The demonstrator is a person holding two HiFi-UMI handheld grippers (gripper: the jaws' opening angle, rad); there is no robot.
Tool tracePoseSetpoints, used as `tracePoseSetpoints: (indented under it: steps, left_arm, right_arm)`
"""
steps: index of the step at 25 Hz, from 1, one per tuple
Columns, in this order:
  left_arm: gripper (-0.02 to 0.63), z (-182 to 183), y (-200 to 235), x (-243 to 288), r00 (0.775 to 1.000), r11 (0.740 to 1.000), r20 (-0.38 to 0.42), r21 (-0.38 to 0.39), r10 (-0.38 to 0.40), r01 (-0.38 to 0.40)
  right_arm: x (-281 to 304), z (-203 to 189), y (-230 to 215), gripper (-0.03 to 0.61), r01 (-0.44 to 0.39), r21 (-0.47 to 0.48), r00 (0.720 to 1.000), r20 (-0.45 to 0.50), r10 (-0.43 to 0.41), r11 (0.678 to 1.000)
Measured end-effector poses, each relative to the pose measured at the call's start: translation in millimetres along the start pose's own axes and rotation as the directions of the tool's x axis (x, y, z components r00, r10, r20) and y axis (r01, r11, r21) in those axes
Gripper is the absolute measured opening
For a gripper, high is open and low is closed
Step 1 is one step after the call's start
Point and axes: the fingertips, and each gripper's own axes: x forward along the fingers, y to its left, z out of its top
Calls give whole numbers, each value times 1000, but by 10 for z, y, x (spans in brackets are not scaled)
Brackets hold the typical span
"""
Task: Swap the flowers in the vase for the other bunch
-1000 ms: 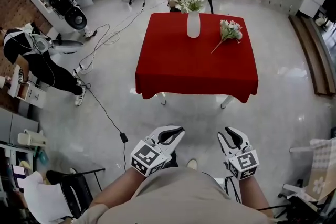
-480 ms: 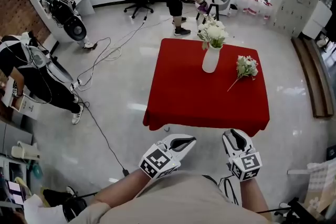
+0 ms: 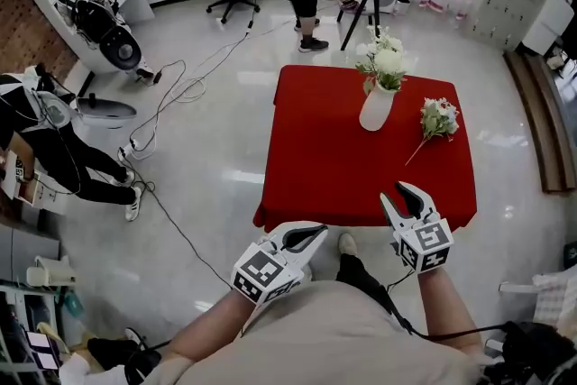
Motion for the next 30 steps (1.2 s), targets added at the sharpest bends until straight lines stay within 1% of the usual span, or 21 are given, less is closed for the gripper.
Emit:
tracePoseSetpoints:
  steps: [5, 7, 11, 16, 19, 22, 27, 30]
  left_arm:
    - [6, 144, 352, 75, 996, 996, 11, -35, 87, -87]
    - [7, 230, 454, 129, 994, 993, 10, -33, 113, -113]
    - [6, 403, 605, 282, 987, 987, 23, -37, 159, -158]
    - [6, 554, 769, 499, 973, 973, 33, -54, 228, -226]
    - [6, 596, 851, 609, 967, 966, 23, -62, 253, -251]
    - [6, 610, 937, 682, 957, 956, 13, -68, 288, -287]
    - [6, 621, 1039, 769, 939, 935, 0, -92, 344, -343]
    - [7, 653, 1098, 760, 927, 922, -7, -106, 374, -373]
  right_arm:
    - [502, 358, -513, 191, 20, -26, 999, 35, -19, 999]
    - [675, 524, -764, 201, 32, -23, 998, 53, -31, 999]
    - [1003, 771, -1275, 255, 57, -14, 995, 80, -56, 998]
    - [1388, 866, -1763, 338, 54, -3, 995, 81, -53, 999]
    - [1624, 888, -1947, 379, 36, -2, 996, 77, -36, 999]
    - [1859, 894, -2067, 399, 10, 7, 997, 76, -11, 1000]
    - [2184, 965, -2231, 410, -32, 14, 997, 74, 31, 999]
    - [2341, 1002, -2248, 408, -59, 27, 996, 74, 57, 998]
